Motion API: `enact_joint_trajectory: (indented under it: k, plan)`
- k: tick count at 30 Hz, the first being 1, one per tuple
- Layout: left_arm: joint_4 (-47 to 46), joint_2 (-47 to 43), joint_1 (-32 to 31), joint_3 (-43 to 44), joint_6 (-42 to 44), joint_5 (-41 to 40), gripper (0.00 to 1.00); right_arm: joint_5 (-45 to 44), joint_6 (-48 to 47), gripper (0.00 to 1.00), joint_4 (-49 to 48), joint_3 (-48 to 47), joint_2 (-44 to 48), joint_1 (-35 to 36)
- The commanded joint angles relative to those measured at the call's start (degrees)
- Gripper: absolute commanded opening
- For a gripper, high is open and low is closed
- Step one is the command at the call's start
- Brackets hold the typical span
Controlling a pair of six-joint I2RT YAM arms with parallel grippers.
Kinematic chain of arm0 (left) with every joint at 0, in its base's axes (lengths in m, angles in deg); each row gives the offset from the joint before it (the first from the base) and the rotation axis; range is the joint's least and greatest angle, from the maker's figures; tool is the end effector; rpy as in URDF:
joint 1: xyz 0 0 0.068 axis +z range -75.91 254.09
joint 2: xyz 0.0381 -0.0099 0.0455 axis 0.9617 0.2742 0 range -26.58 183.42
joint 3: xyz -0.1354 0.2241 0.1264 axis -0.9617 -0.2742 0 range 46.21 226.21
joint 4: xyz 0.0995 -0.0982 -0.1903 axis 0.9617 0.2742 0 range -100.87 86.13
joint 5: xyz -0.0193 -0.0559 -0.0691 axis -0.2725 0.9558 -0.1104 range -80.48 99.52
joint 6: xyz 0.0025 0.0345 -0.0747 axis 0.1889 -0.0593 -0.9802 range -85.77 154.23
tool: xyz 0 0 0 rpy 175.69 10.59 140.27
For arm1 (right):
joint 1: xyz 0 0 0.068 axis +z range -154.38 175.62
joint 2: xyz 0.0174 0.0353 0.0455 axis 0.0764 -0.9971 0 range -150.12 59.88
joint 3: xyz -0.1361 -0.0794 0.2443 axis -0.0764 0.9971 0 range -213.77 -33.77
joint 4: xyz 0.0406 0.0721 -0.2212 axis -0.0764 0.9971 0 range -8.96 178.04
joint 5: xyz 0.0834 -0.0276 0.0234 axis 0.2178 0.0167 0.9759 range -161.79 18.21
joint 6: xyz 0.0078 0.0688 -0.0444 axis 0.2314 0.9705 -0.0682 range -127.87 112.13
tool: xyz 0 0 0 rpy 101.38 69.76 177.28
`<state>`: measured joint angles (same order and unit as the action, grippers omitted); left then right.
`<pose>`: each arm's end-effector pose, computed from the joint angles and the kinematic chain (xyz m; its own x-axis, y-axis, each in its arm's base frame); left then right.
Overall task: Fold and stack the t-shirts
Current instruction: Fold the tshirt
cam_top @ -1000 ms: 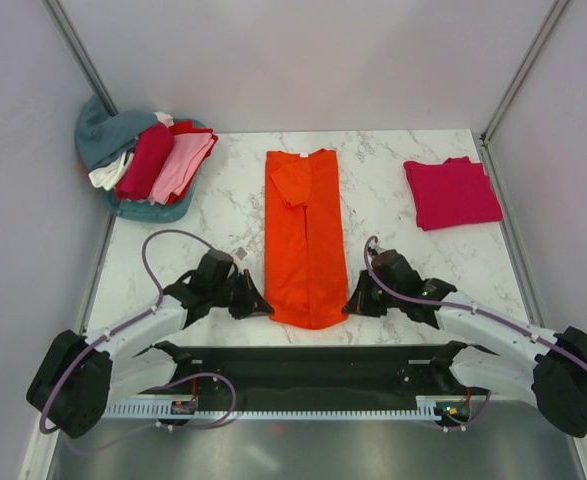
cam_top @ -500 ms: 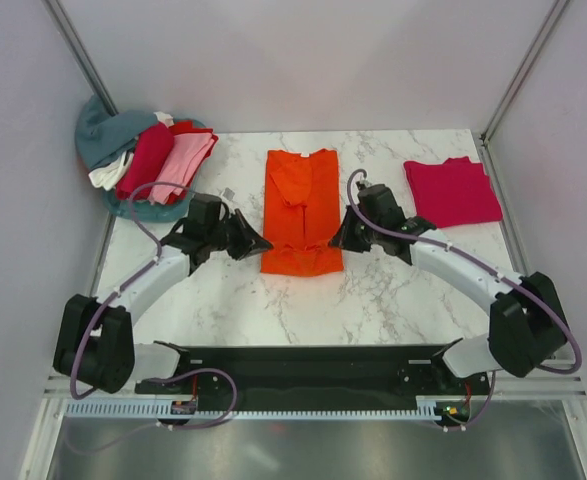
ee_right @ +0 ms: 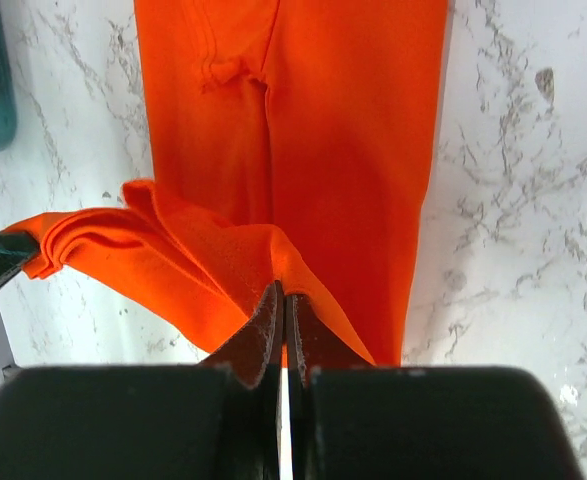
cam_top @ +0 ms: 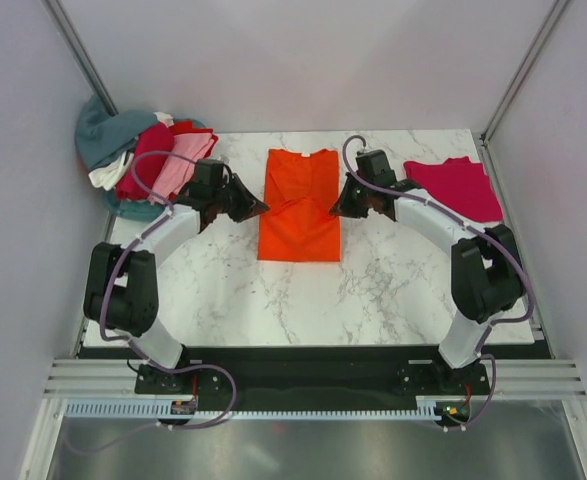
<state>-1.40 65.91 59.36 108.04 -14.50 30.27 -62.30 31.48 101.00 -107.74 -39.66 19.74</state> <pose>0.3398 -0.1155 0.2453 -0.7867 -0.5199 -0.3327 -0.1389 0.6744 -0.7252 0.3516 0.1703 0.2490 -0.8262 0.3153 -0.4670 0.0198 0.8445 0.5351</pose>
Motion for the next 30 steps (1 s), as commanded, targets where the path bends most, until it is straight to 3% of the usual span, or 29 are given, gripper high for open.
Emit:
enact_joint_trajectory:
  k: [1, 20, 25, 27, 28, 29, 30]
  plan:
    - [-2.18, 2.69, 0.92, 4.79, 0.04, -1.51, 0.02, 1.4, -1.3, 0.0, -0.1, -4.59, -3.1, -1.09]
    - [-3.85, 17.02, 3.38, 15.43, -0.93, -0.63, 0.02, 2.98, -3.05, 0.0, 0.16, -15.76, -16.64, -4.43]
    - [-4.38, 21.06, 3.65, 18.59, -1.02, 0.6, 0.17, 1.84, -3.5, 0.01, -0.01, -18.57, -19.8, -5.39]
    - [-4.47, 23.52, 3.82, 19.82, -1.1, 1.74, 0.25, 1.84, -3.41, 0.18, -0.1, -20.06, -21.38, -5.66]
    - [-4.47, 24.05, 3.91, 20.7, -1.28, 2.96, 0.28, 1.49, -3.49, 0.31, -0.28, -20.76, -21.91, -5.75]
    - [-4.47, 24.4, 4.08, 20.79, -1.45, 3.59, 0.33, 0.62, -3.32, 0.54, -0.19, -21.38, -22.09, -5.75]
    - [-4.47, 24.15, 4.0, 20.71, -1.54, 4.38, 0.4, -0.26, -3.23, 0.6, -0.54, -21.21, -21.48, -5.75]
